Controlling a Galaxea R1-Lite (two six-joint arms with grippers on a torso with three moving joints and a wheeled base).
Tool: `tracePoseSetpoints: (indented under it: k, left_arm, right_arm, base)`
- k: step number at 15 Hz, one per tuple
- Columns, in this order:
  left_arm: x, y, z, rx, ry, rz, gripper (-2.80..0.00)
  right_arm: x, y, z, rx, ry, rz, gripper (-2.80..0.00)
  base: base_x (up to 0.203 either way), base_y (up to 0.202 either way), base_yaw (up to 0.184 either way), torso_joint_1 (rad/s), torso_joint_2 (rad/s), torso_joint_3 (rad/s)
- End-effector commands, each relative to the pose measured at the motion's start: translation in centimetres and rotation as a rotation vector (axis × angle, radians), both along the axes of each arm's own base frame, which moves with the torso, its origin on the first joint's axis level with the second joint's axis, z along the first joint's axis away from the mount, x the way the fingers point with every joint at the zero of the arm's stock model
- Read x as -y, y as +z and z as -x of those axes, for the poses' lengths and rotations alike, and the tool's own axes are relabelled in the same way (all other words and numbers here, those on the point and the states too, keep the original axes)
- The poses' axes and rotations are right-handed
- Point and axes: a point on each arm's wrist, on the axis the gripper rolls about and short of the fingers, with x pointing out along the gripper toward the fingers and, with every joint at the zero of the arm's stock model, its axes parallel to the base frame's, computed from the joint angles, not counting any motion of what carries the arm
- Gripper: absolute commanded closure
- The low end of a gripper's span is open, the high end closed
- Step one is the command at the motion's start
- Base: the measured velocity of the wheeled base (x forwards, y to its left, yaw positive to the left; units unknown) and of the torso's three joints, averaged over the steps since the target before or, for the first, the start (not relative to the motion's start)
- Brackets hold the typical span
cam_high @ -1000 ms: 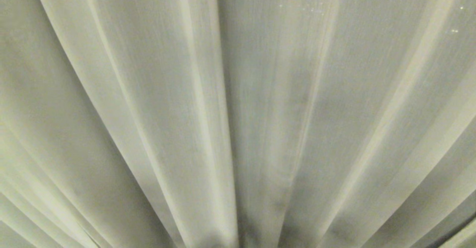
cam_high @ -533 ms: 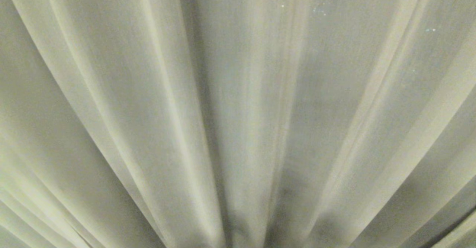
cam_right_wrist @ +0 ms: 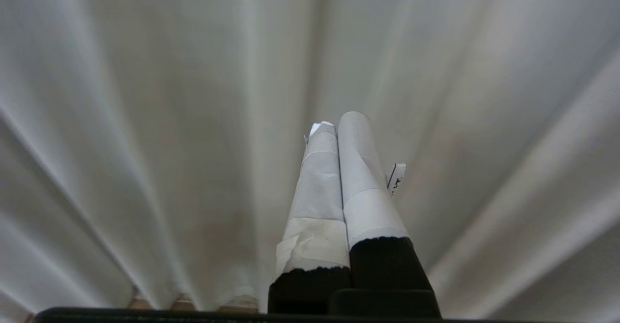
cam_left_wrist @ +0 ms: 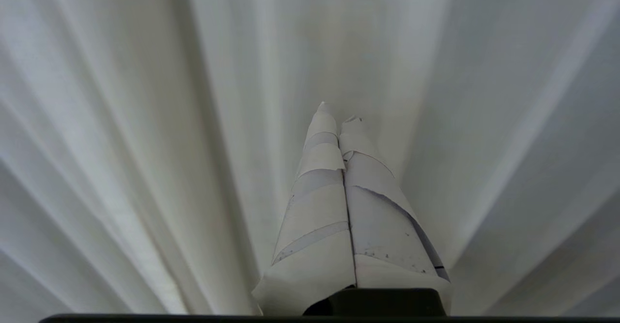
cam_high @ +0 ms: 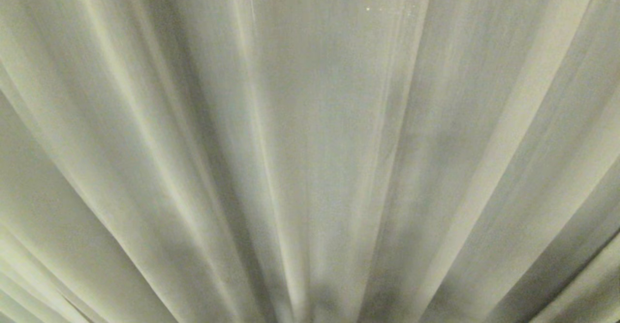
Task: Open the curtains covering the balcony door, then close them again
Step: Close the outer curtains on both sides
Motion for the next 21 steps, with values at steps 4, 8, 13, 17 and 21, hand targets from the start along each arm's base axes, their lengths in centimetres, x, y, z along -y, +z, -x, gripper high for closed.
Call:
tracePoseSetpoints:
  k: [4, 8, 13, 17, 21]
  left_arm:
    - [0.00, 0.00, 0.02, 0.003, 0.003, -0.001, 0.00]
    - [0.00, 0.00, 0.02, 0.003, 0.001, -0.001, 0.00]
    - [0.00, 0.00, 0.02, 0.003, 0.003, -0.002, 0.00]
    - [0.00, 0.00, 0.02, 0.003, 0.001, -0.002, 0.00]
    - [0.00, 0.00, 0.02, 0.003, 0.001, -0.002, 0.00]
  right_arm:
    - [0.00, 0.00, -0.01, -0.002, 0.001, 0.001, 0.00]
    - [0.00, 0.00, -0.01, -0.002, 0.001, 0.001, 0.00]
    - [0.00, 0.00, -0.01, -0.002, 0.001, 0.002, 0.00]
    - [0.00, 0.00, -0.01, -0.002, 0.001, 0.001, 0.00]
    - [0.00, 0.00, -0.01, -0.002, 0.001, 0.001, 0.00]
  base:
    - [0.000, -0.194, 0.001, 0.002, 0.00, 0.003]
    - [0.000, -0.191, 0.001, 0.003, 0.00, 0.002]
    - [0.000, -0.192, 0.001, -0.001, 0.00, -0.001]
    - [0.000, -0.132, 0.002, 0.003, 0.00, 0.003]
    - [0.000, 0.000, 0.000, 0.000, 0.00, 0.000]
